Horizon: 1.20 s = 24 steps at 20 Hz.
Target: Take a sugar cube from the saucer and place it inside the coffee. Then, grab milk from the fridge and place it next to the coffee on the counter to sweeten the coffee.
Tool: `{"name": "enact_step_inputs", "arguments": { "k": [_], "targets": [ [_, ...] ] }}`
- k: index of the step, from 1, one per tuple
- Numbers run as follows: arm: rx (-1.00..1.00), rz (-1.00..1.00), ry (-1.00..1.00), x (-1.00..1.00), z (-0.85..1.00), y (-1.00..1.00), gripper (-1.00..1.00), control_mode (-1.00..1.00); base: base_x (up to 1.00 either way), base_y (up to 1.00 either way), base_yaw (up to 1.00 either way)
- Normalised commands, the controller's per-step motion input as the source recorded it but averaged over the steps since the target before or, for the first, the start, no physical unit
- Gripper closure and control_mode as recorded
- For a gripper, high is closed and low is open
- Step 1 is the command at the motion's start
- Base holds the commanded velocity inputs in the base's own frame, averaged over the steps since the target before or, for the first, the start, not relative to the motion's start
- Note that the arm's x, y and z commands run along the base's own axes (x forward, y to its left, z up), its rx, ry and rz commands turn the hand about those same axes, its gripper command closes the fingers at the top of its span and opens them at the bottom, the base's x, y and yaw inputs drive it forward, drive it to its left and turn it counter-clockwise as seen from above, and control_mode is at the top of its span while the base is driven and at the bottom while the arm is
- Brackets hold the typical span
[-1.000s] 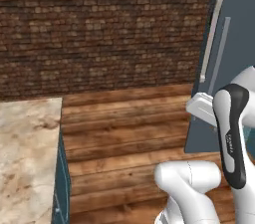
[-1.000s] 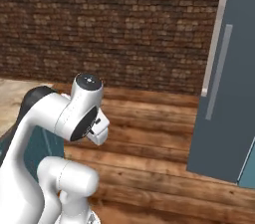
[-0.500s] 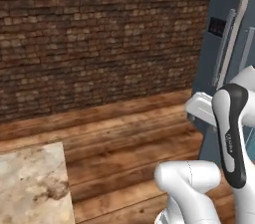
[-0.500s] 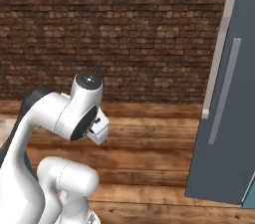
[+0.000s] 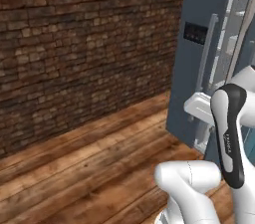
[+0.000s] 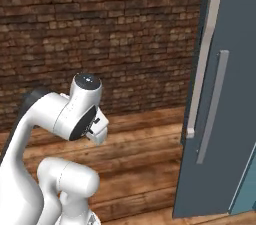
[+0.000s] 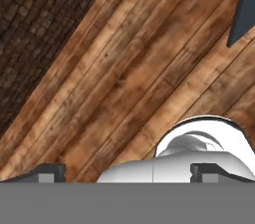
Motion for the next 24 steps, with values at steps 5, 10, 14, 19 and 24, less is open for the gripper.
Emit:
{"name": "enact_step_inputs", "arguments": {
  "k": [5, 10, 14, 19, 24],
  "targets": [
    [0.0, 0.0, 0.0, 0.0, 0.0, 0.0, -1.0, 1.0, 1.0, 0.42, -0.51],
    [0.0, 0.0, 0.0, 0.0, 0.0, 0.0, -1.0, 1.0, 1.0, 0.46, -0.51],
    [0.0, 0.0, 0.0, 0.0, 0.0, 0.0, -1.0, 1.0, 1.0, 0.37, -0.53],
    [0.0, 0.0, 0.0, 0.0, 0.0, 0.0, -1.0, 1.0, 0.99, 0.26, -0.55],
    [0.0, 0.0, 0.0, 0.0, 0.0, 0.0, -1.0, 1.0, 0.83, 0.2, -0.54]
  ]
}}
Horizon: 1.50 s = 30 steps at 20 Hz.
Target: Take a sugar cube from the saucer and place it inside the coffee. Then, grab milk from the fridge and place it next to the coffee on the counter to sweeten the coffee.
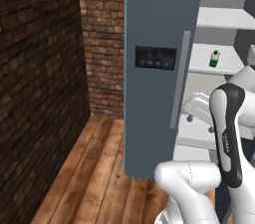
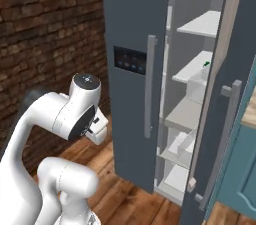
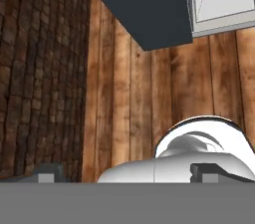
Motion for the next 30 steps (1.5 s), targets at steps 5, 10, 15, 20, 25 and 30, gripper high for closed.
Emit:
{"name": "enact_step_inputs", "arguments": {
  "k": [5, 10, 15, 20, 25, 30],
  "targets": [
    [0.0, 0.0, 0.0, 0.0, 0.0, 0.0, -1.0, 1.0, 0.58, 0.16, -0.43],
    [0.0, 0.0, 0.0, 0.0, 0.0, 0.0, -1.0, 1.0, 0.36, 0.06, -0.12],
    [0.0, 0.0, 0.0, 0.0, 0.0, 0.0, -1.0, 1.0, 0.22, -0.13, -0.11],
    [0.0, 0.0, 0.0, 0.0, 0.0, 0.0, -1.0, 1.0, 0.22, -0.22, -0.09],
    [0.0, 0.0, 0.0, 0.0, 0.0, 0.0, -1.0, 1.0, 0.35, -0.28, -0.09],
    [0.0, 0.0, 0.0, 0.0, 0.0, 0.0, -1.0, 1.0, 0.34, -0.47, -0.08]
  ]
}}
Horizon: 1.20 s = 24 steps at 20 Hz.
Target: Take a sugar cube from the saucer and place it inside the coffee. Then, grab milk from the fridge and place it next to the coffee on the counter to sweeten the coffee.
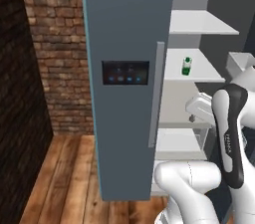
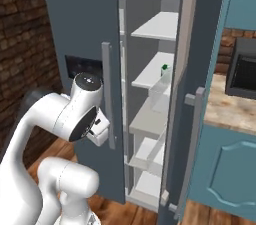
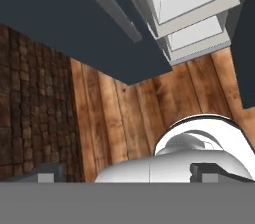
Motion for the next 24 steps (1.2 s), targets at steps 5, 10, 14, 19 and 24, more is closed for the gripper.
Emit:
{"name": "enact_step_inputs", "arguments": {
  "k": [5, 10, 14, 19, 24],
  "targets": [
    [0.0, 0.0, 0.0, 0.0, 0.0, 0.0, -1.0, 1.0, 0.29, -0.45, -0.05],
    [0.0, 0.0, 0.0, 0.0, 0.0, 0.0, -1.0, 1.0, 0.44, -0.12, -0.06],
    [0.0, 0.0, 0.0, 0.0, 0.0, 0.0, -1.0, 1.0, 0.51, 0.0, -0.1],
    [0.0, 0.0, 0.0, 0.0, 0.0, 0.0, -1.0, 1.0, 0.41, 0.0, -0.14],
    [0.0, 0.0, 0.0, 0.0, 0.0, 0.0, -1.0, 1.0, 0.22, 0.0, -0.14]
  ]
}}
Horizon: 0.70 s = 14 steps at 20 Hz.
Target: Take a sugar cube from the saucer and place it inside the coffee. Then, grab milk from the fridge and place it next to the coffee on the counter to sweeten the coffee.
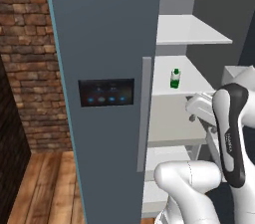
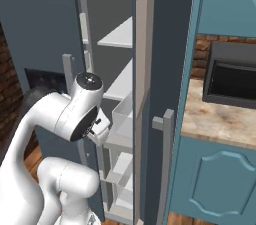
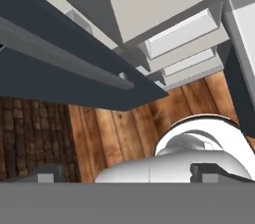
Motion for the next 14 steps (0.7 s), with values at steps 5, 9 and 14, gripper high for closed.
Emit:
{"name": "enact_step_inputs", "arguments": {
  "k": [5, 9, 14],
  "targets": [
    [-0.2, -0.11, 0.0, 0.06, 0.0, 0.0, -1.0, -1.0, 0.0, 0.0, 0.0],
    [-0.23, -0.11, -0.05, 0.07, 0.0, 0.0, -1.0, -1.0, 0.0, 0.0, 0.0],
    [-0.16, -0.13, -0.04, 0.26, 0.0, 0.0, -1.0, -1.0, 0.0, 0.0, 0.0]
  ]
}}
